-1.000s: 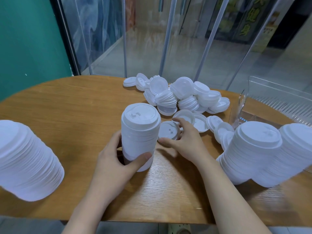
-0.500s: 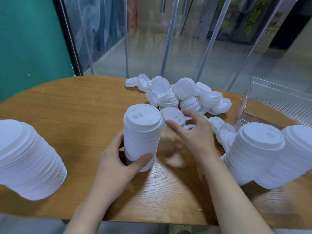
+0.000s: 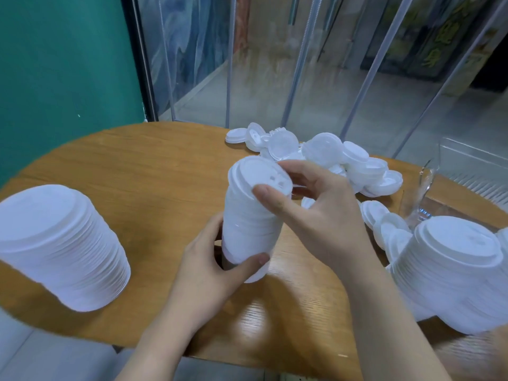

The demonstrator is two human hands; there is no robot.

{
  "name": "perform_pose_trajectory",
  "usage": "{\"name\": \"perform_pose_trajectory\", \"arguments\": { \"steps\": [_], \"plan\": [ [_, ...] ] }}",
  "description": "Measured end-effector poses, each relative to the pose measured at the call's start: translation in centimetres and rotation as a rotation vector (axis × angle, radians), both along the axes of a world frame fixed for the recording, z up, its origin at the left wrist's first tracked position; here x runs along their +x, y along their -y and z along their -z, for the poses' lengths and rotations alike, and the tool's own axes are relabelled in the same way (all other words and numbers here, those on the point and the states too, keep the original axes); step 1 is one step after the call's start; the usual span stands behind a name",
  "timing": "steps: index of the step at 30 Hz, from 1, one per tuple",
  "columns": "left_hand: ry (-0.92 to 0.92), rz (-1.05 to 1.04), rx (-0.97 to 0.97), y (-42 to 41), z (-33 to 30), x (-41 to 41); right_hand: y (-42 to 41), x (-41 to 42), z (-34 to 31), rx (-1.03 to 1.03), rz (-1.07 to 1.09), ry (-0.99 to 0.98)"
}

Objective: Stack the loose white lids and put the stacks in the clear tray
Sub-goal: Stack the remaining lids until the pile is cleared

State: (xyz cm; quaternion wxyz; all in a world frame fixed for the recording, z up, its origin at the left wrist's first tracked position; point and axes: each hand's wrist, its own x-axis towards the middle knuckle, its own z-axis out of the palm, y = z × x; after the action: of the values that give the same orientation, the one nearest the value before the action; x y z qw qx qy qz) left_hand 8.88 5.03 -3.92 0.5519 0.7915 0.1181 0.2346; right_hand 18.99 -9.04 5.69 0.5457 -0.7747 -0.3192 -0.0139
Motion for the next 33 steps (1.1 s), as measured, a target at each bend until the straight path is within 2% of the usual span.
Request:
{"name": "perform_pose_trajectory", "arguments": {
  "steps": [6, 11, 18, 22, 27, 33],
  "plan": [
    [-0.033, 0.002, -0.015, -0.1, -0.1, 0.0, 0.1, -0.2, 0.5, -0.111, 0.015, 0.014],
    [-0.028, -0.001, -0.019, -0.1, -0.2, 0.1, 0.2, -0.7, 0.4, -0.127, -0.005, 0.030],
    [-0.040, 0.019, -0.029, -0.3, -0.3, -0.1, 1.1, -0.2, 0.7, -0.116, -0.011, -0.034],
    [-0.069, 0.012, -0.050, -0.8, -0.1, -0.4, 3.6, 0.0, 2.3, -0.181, -0.027, -0.147],
    [-0.140, -0.033, 0.033, -1.1, 0.7, -1.4, 4.4, -0.5, 6.6, -0.373, -0.168, -0.229],
    [-0.237, -0.145, 0.154, -0.6, 1.3, -3.4, 2.2, -0.6, 9.1, -0.323, -0.203, -0.190]
  ]
}}
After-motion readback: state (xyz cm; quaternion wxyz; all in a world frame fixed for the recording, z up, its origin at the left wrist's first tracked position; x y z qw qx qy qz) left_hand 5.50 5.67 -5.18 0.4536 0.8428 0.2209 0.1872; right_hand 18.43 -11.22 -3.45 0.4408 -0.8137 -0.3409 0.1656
